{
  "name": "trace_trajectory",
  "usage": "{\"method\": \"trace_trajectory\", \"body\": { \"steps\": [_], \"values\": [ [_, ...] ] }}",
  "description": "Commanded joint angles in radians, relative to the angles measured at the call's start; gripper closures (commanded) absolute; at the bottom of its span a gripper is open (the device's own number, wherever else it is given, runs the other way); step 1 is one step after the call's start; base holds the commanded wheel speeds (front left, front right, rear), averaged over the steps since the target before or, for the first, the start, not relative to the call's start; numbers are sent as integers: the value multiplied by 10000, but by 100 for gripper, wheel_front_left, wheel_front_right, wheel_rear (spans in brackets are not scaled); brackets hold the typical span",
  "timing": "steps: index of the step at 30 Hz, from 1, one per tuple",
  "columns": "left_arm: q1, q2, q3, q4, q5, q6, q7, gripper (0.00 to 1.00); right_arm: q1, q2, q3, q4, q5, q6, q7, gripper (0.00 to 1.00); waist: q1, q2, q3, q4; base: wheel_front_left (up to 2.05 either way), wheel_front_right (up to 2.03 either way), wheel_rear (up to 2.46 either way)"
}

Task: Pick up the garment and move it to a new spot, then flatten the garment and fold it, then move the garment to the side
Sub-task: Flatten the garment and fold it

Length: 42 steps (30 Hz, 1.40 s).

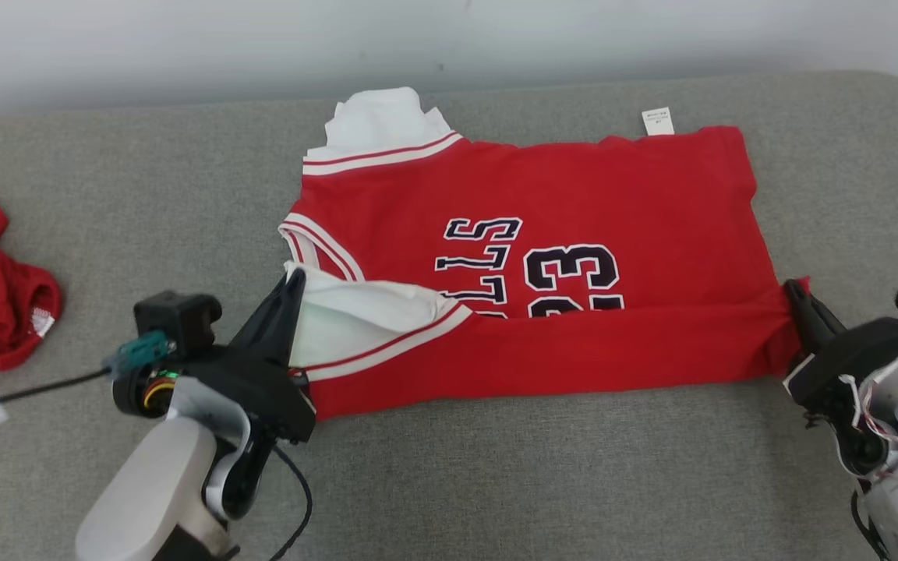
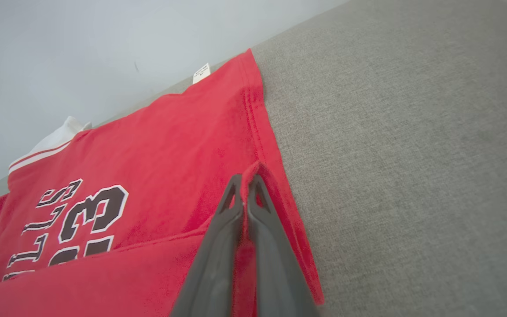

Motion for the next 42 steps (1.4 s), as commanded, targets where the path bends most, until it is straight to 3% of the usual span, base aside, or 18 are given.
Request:
{"method": "trace_trajectory", "body": {
  "steps": [1, 10, 11, 12, 13, 14, 21, 29, 42],
  "values": [
    [-334, -82, -75, 361, 1, -74, -9, 100, -261, 105, 170, 231, -168, 8, 56, 100, -2, -1, 193, 17, 0, 0, 0],
    [-1731, -518, -794, 2535, 115, -250, -473, 100, -1371, 299, 1009, 1338, -471, 8, -135, 100, -2, -1, 443, 47, 0, 0, 0],
    [-1831, -533, -862, 2695, 126, -258, -608, 100, -1425, 273, 1130, 1395, -511, 8, -243, 87, -2, -1, 424, 39, 0, 0, 0],
    [-1924, -546, -928, 2852, 165, -258, -728, 65, -1471, 245, 1238, 1453, -565, 8, -360, 43, -2, -1, 394, 35, 0, 0, 0],
    [-1980, -534, -1068, 2980, 286, -231, -867, 16, -1500, 248, 1324, 1524, -556, 8, -459, 0, -2, -1, 341, 23, 0, 0, 0],
    [-2045, -543, -1207, 3040, 353, -229, -1008, 0, -1534, 234, 1392, 1560, -515, 8, -572, 0, -2, -1, 305, 16, 0, 0, 0],
    [-1670, -505, -1098, 3021, 56, -233, -1434, 0, -1249, -153, 1879, 1461, -579, 8, -1431, 0, -2, -1, -43, 25, 0, 0, 0],
    [-32, -330, -223, 1696, 551, -138, -1484, 0, -249, -740, 2249, 1216, -345, 8, -2036, 0, -2, -1, -353, 142, 0, 0, 0],
    [1315, -800, 172, 1639, 1335, 213, -1489, 0, 301, -398, 2311, 1541, -194, 8, -2364, 0, -2, -1, -142, 206, 0, 0, 0]
  ]
}}
